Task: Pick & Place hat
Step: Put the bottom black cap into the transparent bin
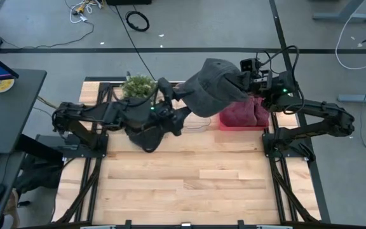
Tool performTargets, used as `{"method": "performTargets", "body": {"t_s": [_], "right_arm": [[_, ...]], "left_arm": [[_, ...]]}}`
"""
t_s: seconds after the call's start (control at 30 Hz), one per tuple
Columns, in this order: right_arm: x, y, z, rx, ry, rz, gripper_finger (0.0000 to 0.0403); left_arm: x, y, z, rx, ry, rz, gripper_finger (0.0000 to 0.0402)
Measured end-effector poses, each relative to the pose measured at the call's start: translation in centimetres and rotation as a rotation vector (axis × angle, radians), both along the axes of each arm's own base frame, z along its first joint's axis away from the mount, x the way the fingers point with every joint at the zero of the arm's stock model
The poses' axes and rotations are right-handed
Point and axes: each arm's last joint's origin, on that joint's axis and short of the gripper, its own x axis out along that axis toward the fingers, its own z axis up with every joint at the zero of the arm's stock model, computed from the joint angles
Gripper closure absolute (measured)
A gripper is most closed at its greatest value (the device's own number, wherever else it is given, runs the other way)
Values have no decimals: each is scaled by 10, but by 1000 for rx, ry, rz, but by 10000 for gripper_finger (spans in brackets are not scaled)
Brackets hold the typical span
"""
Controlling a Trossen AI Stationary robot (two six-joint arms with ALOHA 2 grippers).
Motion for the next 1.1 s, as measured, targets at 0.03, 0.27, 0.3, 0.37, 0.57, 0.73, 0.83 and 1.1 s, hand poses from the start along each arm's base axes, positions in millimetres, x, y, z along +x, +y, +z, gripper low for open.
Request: {"method": "performTargets", "body": {"t_s": [0.03, 0.27, 0.3, 0.37, 0.57, 0.73, 0.83, 1.1], "right_arm": [[0, 0, 0, 1, 2, 0, 403], [0, 0, 0, -10, 4, 15, 403], [0, 1, 0, -11, 7, 18, 403], [1, 0, -1, -9, 12, 19, 401], [1, 0, -1, 0, 21, 18, 388], [2, 0, -2, -46, 25, -20, 335], [2, 0, -3, -51, 27, -25, 277], [-3, -12, -4, -73, 64, 20, 82]], "left_arm": [[2, 1, 0, 19, 3, 32, 138], [4, 9, 2, 86, 17, 125, 185], [4, 8, 2, 87, 17, 123, 202], [4, 8, 2, 89, 19, 121, 243], [3, 7, 1, 86, 20, 116, 383], [3, 7, 1, 82, 17, 128, 385], [3, 7, 1, 80, 16, 132, 390], [1, 4, 1, 84, 20, 185, 390]]}}
